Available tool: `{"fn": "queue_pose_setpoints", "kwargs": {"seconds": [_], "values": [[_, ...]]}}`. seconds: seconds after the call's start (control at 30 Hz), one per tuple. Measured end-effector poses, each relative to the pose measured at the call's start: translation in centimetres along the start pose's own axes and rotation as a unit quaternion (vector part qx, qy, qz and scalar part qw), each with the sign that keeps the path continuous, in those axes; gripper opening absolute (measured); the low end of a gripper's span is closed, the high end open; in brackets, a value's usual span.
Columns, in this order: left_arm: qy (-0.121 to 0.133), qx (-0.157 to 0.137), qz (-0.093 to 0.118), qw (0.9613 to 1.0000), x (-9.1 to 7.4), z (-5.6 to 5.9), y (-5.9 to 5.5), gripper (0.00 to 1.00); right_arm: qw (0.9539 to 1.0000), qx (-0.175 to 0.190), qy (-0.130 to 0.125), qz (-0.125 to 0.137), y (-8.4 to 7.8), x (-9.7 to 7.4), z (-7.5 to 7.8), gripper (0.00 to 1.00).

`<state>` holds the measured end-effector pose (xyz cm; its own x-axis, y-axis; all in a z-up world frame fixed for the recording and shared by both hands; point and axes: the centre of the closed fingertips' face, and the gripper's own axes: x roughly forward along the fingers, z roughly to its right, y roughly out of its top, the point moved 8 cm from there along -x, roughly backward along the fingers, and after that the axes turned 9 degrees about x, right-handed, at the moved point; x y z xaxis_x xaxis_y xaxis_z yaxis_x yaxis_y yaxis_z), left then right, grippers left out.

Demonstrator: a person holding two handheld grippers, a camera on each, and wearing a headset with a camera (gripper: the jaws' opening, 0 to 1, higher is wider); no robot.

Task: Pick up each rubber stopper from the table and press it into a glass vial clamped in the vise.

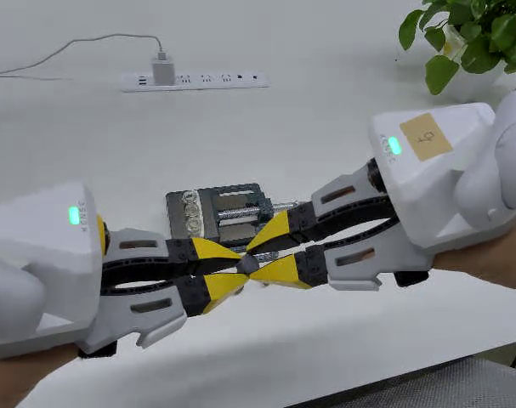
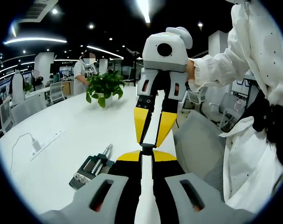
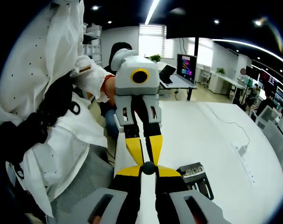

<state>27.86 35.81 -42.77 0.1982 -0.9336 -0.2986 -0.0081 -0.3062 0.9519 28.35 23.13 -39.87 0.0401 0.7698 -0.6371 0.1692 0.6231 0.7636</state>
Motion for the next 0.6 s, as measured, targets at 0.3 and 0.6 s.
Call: {"fn": "queue_pose_setpoints", "kwargs": {"seconds": [0.3, 0.6], "values": [[0.004, 0.005, 0.003, 1.0, -0.07, 0.06, -0.25, 0.04, 1.0, 0.002, 0.0, -0.004, -0.02, 0.27, 0.0, 0.06], [0.02, 0.009, 0.011, 0.9997, -0.53, -0.17, -0.31, 0.15, 1.0, 0.005, 0.0, -0.006, 0.17, 0.56, 0.42, 0.06]]}}
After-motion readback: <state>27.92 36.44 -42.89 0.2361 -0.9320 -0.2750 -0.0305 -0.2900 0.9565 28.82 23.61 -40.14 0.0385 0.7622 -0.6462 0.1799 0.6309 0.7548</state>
